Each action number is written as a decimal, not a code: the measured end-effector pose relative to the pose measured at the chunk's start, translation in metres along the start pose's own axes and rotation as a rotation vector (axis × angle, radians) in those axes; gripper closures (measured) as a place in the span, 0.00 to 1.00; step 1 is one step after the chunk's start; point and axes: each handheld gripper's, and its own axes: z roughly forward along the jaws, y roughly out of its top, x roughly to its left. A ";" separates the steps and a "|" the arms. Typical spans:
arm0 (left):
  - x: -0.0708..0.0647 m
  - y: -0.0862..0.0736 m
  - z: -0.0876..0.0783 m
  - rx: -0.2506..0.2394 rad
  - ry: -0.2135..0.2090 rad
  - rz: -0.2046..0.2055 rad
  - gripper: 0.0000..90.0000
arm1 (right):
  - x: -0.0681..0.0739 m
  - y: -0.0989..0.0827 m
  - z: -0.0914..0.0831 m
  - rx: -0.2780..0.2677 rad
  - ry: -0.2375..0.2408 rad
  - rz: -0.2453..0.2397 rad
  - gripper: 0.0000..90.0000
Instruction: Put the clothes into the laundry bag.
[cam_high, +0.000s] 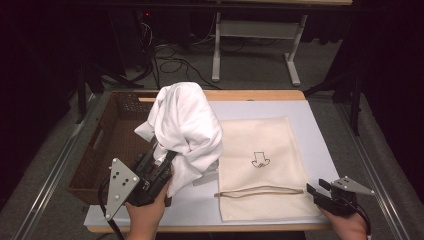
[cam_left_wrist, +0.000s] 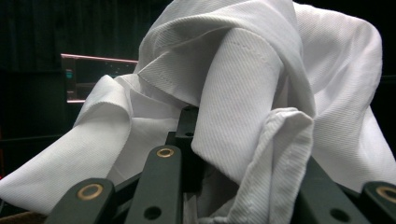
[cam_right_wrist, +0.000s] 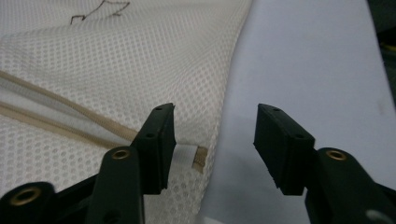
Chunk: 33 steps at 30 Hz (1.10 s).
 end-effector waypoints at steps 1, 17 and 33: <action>0.000 0.000 0.000 0.000 0.000 0.000 0.80 | 0.000 -0.001 0.001 0.015 0.009 0.012 0.61; 0.014 0.008 -0.010 -0.033 0.041 -0.005 0.80 | 0.037 0.005 0.010 0.039 0.059 -0.047 0.92; 0.022 0.010 -0.014 -0.044 0.073 -0.013 0.80 | 0.105 0.022 0.014 -0.041 0.195 -0.184 0.86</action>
